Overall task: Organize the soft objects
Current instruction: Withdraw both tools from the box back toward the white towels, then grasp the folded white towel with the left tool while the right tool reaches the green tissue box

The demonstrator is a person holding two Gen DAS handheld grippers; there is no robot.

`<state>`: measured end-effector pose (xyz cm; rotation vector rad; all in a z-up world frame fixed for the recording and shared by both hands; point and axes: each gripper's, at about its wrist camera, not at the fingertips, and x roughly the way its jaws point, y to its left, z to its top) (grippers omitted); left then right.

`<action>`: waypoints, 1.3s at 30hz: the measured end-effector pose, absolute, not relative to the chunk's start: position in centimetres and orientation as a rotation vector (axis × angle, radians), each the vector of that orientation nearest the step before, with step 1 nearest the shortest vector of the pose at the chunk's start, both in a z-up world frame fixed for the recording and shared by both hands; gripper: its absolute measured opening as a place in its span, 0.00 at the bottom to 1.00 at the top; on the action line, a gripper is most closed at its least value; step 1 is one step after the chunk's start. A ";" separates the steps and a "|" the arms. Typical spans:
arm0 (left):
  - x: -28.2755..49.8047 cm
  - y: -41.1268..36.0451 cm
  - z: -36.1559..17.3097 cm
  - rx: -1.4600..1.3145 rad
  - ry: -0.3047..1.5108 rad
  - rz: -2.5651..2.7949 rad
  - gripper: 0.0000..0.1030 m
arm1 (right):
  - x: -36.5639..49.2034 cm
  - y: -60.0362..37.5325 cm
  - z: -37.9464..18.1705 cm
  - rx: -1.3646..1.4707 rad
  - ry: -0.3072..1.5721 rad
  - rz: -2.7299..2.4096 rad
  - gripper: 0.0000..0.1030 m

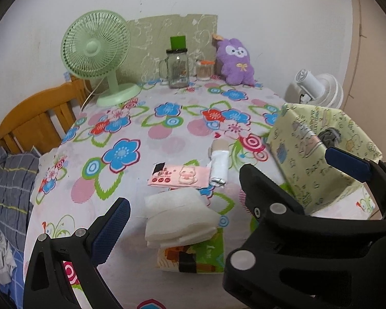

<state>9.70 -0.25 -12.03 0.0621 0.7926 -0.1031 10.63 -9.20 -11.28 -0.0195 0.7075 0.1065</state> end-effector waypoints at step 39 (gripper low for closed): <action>13.5 2.5 -16.1 -0.051 0.912 -0.104 0.53 | 15.4 -6.4 -15.4 -0.046 0.834 0.167 0.86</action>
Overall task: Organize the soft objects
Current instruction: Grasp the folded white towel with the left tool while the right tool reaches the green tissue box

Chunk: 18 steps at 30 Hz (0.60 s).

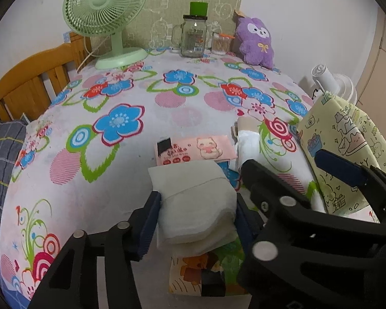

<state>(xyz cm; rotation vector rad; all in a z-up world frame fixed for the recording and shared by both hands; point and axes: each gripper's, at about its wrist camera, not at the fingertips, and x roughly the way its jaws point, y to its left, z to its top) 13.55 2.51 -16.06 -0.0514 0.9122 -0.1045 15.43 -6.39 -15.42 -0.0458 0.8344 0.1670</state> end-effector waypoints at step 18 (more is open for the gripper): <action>12.1 3.3 -14.9 -0.018 0.852 -0.069 0.30 | 14.8 -5.4 -15.0 -0.035 0.827 0.220 0.86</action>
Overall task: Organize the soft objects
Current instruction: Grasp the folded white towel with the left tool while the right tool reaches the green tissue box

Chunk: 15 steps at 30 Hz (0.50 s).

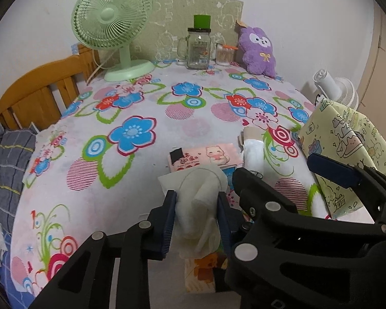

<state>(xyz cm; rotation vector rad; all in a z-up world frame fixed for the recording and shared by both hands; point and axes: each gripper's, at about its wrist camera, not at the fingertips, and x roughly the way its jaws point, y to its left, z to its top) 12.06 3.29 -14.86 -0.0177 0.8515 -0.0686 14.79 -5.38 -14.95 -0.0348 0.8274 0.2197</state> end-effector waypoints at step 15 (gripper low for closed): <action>8.1 6.5 -15.4 -0.004 0.805 -0.021 0.30 | 11.6 -2.3 -15.5 -0.044 0.823 0.245 0.86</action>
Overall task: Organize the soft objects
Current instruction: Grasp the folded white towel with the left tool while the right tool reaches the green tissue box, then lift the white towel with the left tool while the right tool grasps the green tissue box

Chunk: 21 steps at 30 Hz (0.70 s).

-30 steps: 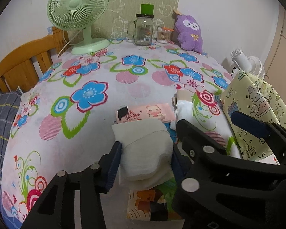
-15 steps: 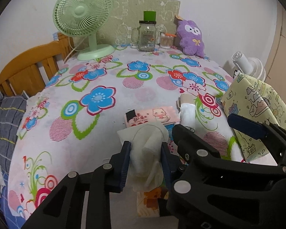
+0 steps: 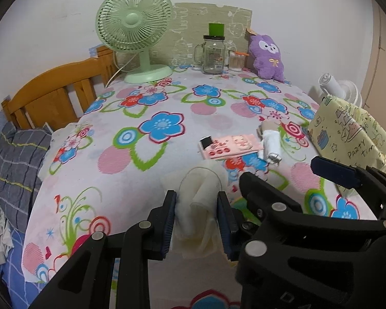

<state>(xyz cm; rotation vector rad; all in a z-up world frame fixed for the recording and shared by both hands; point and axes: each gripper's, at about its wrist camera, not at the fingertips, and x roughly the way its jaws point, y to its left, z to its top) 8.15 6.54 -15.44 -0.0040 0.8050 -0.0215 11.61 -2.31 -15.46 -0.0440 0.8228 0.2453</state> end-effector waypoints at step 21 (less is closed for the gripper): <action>7.7 8.7 -18.0 -0.083 0.842 0.028 0.58 | 10.5 0.2 -17.6 -0.045 0.900 0.332 0.34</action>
